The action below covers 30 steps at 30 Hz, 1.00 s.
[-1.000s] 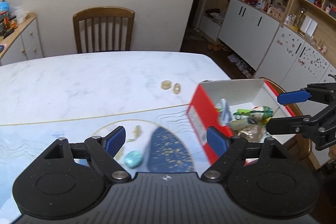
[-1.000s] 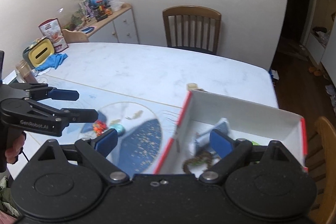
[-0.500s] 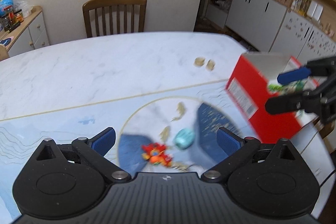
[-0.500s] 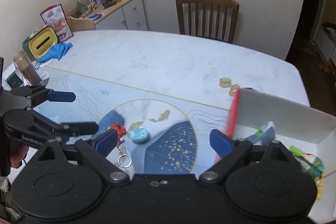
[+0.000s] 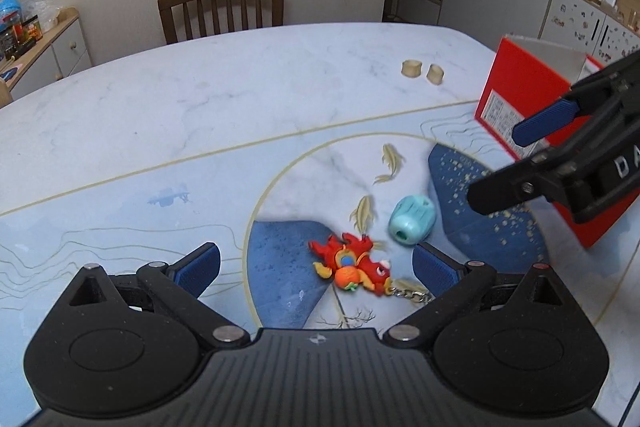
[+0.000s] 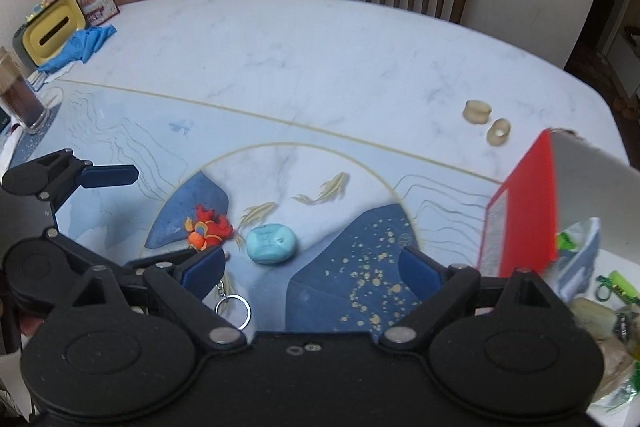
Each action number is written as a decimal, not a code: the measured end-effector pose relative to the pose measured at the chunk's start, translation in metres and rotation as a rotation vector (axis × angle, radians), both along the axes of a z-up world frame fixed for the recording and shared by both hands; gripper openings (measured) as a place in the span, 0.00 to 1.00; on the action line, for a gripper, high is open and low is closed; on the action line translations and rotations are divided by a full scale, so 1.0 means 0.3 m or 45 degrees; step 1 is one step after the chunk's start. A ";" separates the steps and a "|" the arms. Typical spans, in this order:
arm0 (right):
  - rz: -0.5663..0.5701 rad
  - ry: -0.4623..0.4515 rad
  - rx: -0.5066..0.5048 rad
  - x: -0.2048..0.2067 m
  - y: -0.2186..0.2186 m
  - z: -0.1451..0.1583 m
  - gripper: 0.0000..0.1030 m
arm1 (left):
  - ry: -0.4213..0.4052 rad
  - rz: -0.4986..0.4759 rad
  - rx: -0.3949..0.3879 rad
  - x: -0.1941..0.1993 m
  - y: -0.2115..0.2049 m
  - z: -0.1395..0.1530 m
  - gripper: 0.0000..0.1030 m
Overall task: Organize objects
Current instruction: 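Grasp the red-orange plush toy with the left gripper while the right grasps the turquoise stone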
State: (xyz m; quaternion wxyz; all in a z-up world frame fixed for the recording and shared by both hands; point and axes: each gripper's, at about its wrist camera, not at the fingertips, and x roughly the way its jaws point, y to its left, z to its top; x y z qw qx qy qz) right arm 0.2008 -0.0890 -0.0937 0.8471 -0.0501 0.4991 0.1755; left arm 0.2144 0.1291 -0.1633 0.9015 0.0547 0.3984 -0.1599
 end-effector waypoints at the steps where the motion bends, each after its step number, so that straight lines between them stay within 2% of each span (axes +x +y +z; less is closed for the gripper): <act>1: -0.009 0.008 0.004 0.007 0.006 -0.010 0.90 | 0.001 -0.004 -0.002 0.000 -0.002 -0.009 1.00; 6: -0.051 0.064 0.027 0.041 0.030 -0.062 0.89 | -0.011 -0.032 0.012 -0.004 -0.023 -0.043 1.00; 18: -0.069 0.120 0.013 0.080 0.086 -0.132 0.78 | -0.017 -0.020 0.000 0.004 -0.044 -0.083 0.98; 23: -0.067 0.128 -0.001 0.089 0.095 -0.145 0.74 | -0.025 -0.007 0.003 -0.002 -0.037 -0.088 0.92; 30: -0.071 0.118 -0.021 0.104 0.109 -0.156 0.64 | -0.047 -0.017 0.021 -0.005 -0.050 -0.080 0.69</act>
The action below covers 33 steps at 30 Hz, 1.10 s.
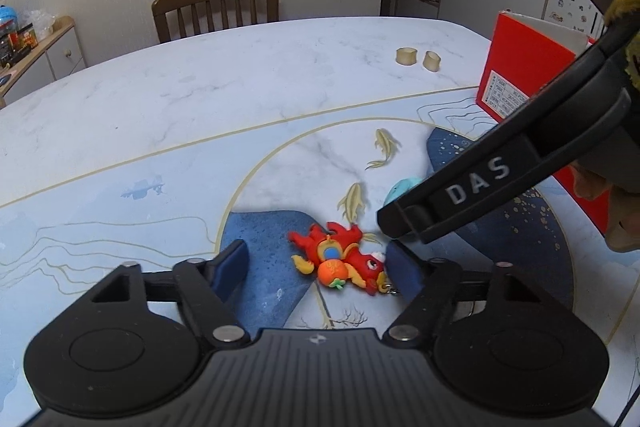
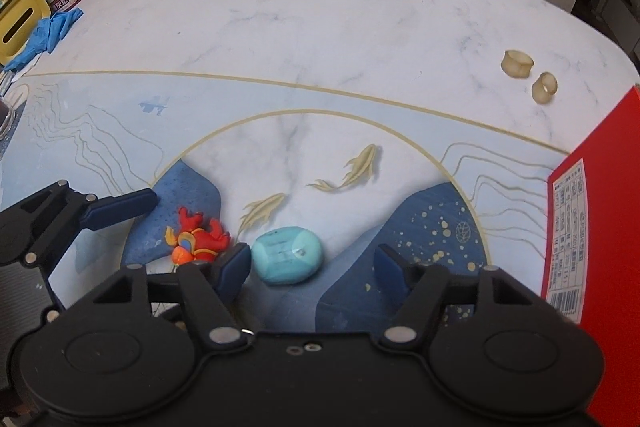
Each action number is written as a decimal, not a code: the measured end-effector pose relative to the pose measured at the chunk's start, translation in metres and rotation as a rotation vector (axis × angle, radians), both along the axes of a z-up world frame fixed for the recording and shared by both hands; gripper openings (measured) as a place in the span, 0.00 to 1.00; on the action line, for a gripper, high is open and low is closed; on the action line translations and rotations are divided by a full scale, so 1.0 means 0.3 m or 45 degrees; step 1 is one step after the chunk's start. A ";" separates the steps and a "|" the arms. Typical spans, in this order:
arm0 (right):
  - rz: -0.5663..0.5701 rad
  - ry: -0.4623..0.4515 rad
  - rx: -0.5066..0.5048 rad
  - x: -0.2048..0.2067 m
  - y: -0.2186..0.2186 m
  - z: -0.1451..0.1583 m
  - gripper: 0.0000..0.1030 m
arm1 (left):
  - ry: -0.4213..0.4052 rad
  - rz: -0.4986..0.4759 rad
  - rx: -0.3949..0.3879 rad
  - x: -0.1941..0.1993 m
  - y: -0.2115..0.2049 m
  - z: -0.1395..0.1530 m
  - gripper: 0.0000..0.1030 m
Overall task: Organize objects
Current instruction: 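Grasp the red-orange plush toy with the left gripper while the right grasps the turquoise stone, then carry the red plush and turquoise stone over the red box with both grippers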
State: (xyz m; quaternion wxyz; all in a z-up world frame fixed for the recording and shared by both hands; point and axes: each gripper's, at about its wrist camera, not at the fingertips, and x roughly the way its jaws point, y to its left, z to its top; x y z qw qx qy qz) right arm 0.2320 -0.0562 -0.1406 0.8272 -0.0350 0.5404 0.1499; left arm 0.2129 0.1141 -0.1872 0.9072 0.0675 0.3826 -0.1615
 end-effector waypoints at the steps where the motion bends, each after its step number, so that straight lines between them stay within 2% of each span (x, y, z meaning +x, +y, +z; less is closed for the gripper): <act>1: 0.003 -0.003 0.000 -0.008 -0.002 0.005 0.61 | -0.001 -0.009 0.001 -0.001 -0.002 0.002 0.65; 7: 0.010 -0.010 -0.006 -0.009 0.001 0.009 0.49 | -0.002 -0.040 0.017 0.001 -0.015 0.007 0.54; 13: -0.008 -0.020 -0.007 -0.007 -0.001 0.022 0.37 | 0.010 -0.034 0.015 0.005 -0.017 0.011 0.52; 19: -0.056 -0.029 0.031 -0.032 -0.047 0.060 0.36 | 0.035 -0.023 -0.010 -0.001 -0.013 0.023 0.52; 33: -0.100 -0.095 0.134 -0.185 -0.166 0.214 0.36 | 0.031 -0.050 -0.049 -0.070 -0.022 0.141 0.51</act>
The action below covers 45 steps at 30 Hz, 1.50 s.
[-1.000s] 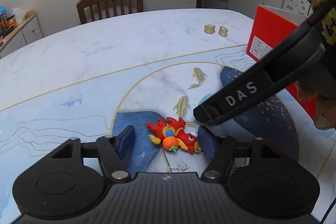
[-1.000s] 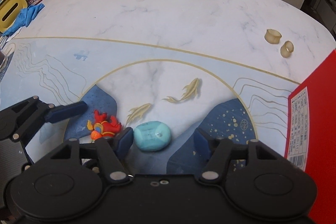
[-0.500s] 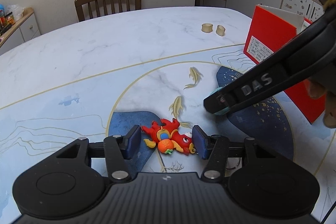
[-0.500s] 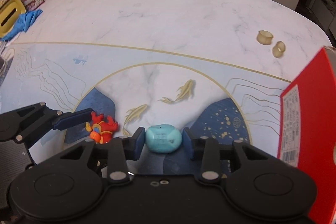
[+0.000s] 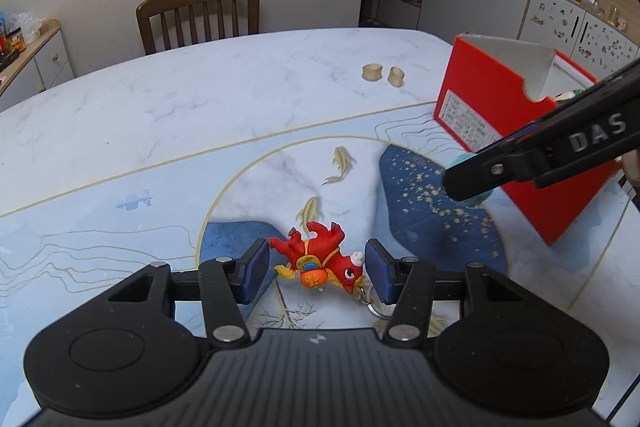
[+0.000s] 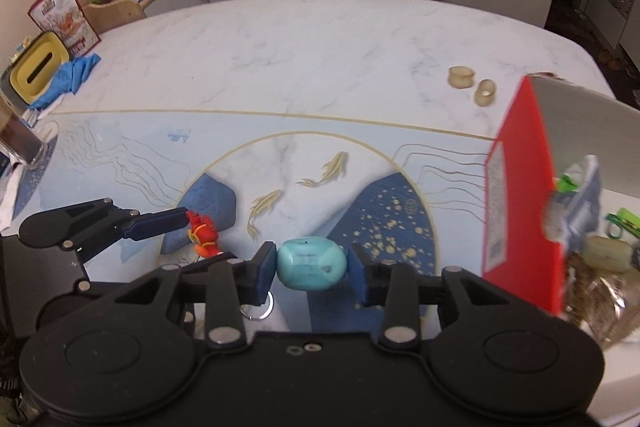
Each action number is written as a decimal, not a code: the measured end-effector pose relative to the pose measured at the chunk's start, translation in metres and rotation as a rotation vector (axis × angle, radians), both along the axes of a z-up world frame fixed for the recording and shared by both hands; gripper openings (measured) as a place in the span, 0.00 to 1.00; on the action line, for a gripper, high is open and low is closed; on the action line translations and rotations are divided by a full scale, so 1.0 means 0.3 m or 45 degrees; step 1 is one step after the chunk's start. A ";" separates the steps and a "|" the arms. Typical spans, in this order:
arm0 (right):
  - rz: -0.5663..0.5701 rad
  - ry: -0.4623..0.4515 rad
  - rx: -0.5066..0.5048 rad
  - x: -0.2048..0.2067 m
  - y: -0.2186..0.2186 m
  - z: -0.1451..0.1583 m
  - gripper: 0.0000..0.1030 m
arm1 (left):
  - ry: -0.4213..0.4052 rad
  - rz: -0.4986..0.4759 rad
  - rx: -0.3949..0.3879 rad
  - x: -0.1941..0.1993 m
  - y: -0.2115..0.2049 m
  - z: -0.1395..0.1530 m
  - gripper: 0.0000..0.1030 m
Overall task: Organize objects
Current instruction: 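Carry the red plush and turquoise stone over the red box with both grippers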
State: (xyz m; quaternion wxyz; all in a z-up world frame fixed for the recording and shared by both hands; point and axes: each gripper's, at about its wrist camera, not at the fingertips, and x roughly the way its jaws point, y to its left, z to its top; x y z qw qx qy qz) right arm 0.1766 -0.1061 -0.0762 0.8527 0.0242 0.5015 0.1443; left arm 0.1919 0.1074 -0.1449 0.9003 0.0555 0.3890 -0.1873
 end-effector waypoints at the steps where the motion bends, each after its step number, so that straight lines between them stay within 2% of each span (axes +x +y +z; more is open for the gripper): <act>1: -0.005 -0.007 0.009 -0.012 -0.013 0.014 0.36 | -0.002 -0.002 -0.003 -0.005 -0.001 0.013 0.51; 9: -0.074 -0.078 0.082 -0.084 -0.129 0.141 0.37 | 0.035 0.003 -0.080 -0.027 -0.025 0.154 0.51; 18: -0.144 -0.184 0.080 -0.132 -0.321 0.256 0.37 | 0.060 0.006 -0.153 0.004 -0.062 0.322 0.51; 23: -0.207 -0.218 0.066 -0.152 -0.461 0.284 0.37 | 0.033 -0.004 -0.138 0.019 -0.131 0.384 0.51; 34: -0.322 -0.259 0.043 -0.177 -0.735 0.291 0.37 | 0.054 -0.111 -0.138 0.058 -0.378 0.439 0.51; 45: -0.326 -0.252 0.011 -0.146 -0.892 0.264 0.37 | 0.067 -0.246 -0.074 0.057 -0.664 0.425 0.51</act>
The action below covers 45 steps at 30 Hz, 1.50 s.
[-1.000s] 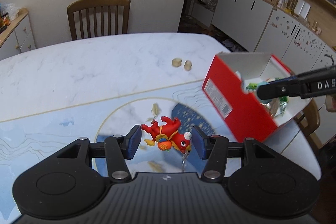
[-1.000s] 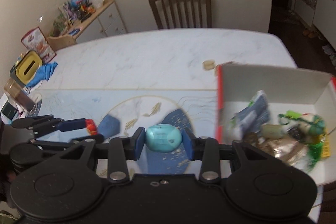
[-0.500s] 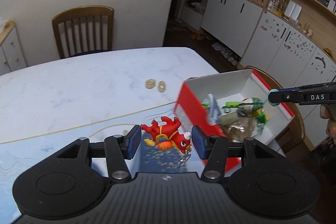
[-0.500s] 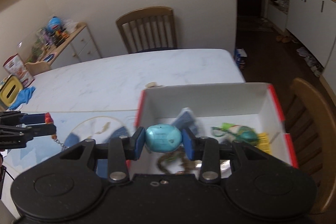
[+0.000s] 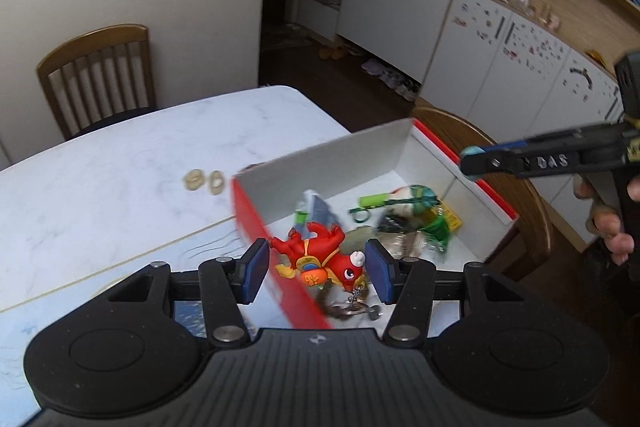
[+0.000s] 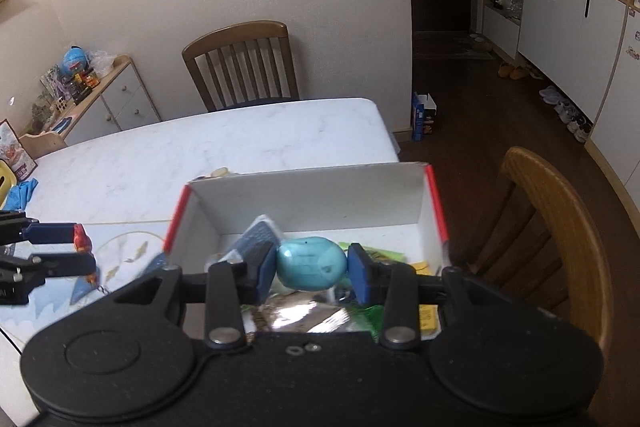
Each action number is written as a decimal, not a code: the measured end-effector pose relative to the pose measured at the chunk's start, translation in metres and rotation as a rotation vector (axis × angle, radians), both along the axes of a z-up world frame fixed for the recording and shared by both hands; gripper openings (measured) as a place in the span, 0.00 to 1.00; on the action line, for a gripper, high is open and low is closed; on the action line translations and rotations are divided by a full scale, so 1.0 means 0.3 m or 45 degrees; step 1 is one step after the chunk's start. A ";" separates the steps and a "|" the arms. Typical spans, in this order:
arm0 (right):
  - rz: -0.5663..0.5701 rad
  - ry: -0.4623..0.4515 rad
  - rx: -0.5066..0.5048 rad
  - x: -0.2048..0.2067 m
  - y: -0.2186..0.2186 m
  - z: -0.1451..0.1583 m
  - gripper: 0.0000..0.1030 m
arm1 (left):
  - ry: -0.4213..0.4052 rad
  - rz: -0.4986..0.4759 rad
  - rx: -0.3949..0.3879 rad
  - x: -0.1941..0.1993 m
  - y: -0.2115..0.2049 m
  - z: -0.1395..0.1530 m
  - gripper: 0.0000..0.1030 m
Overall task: Organize objects
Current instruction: 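Carry the red plush and turquoise stone over the red box with both grippers, then open both grippers to release the plush and stone into the box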
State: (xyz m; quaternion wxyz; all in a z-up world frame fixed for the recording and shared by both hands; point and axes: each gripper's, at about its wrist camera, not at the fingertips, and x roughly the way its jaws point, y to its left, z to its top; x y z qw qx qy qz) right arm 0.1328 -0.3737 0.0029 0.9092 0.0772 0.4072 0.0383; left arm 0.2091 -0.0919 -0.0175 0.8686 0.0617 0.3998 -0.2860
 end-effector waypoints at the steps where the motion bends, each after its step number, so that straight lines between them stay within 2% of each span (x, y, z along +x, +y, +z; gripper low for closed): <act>1: 0.007 0.005 -0.002 0.009 -0.007 -0.002 0.37 | 0.006 -0.012 0.010 0.000 -0.026 -0.009 0.51; 9: 0.079 0.057 -0.026 0.101 -0.039 -0.052 0.37 | 0.050 -0.041 0.112 0.019 -0.180 -0.123 0.51; 24: 0.210 0.178 -0.125 0.288 0.053 -0.226 0.37 | 0.134 0.000 0.285 0.114 -0.307 -0.306 0.51; 32: 0.243 0.244 -0.155 0.338 0.079 -0.288 0.37 | 0.157 0.002 0.332 0.147 -0.340 -0.351 0.51; 45: 0.289 0.310 -0.166 0.338 0.087 -0.347 0.37 | 0.179 0.029 0.372 0.169 -0.365 -0.379 0.51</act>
